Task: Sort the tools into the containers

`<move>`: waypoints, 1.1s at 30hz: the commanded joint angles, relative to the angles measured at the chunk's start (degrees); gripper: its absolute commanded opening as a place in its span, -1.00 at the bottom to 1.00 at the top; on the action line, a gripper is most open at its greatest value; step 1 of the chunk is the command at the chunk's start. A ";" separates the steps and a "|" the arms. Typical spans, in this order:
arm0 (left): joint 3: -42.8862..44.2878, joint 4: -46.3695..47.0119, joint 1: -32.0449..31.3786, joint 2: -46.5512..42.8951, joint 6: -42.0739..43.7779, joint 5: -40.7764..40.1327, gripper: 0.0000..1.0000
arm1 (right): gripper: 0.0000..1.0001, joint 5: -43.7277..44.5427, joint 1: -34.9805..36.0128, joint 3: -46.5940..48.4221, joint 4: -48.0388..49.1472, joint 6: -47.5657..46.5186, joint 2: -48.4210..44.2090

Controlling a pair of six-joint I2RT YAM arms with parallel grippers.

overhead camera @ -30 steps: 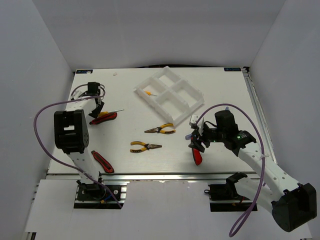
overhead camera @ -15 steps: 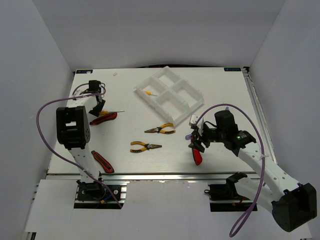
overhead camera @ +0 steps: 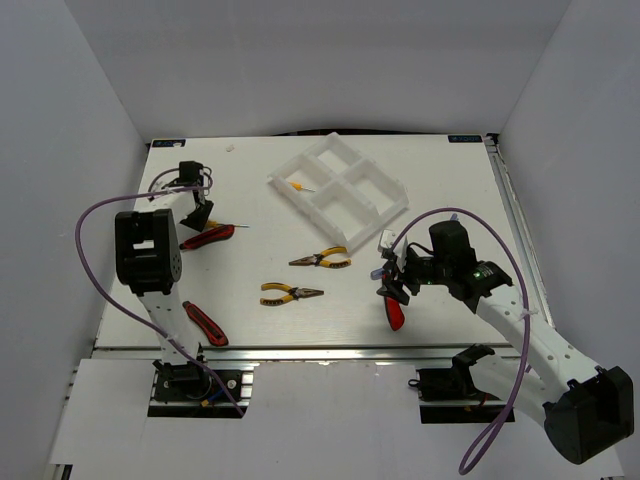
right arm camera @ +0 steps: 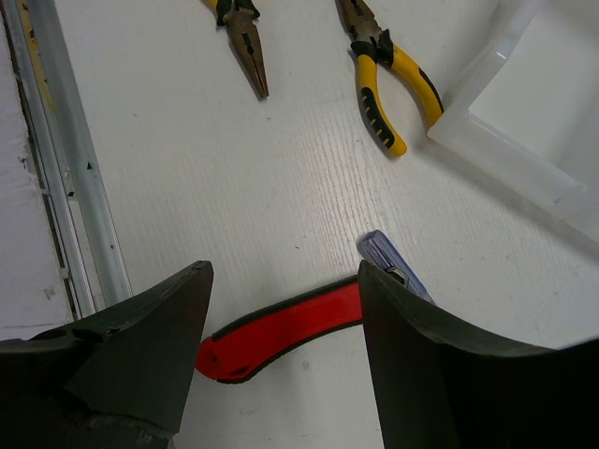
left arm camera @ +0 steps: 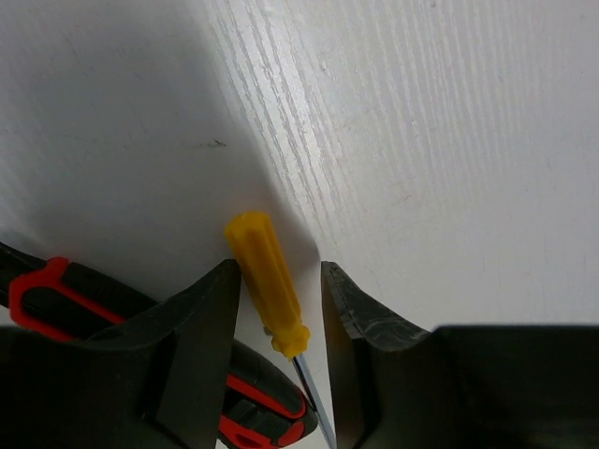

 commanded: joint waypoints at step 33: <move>8.49 51.02 -11.65 3.87 2.78 45.77 -1.00 | 0.42 -0.37 0.22 2.37 0.96 -0.74 -2.10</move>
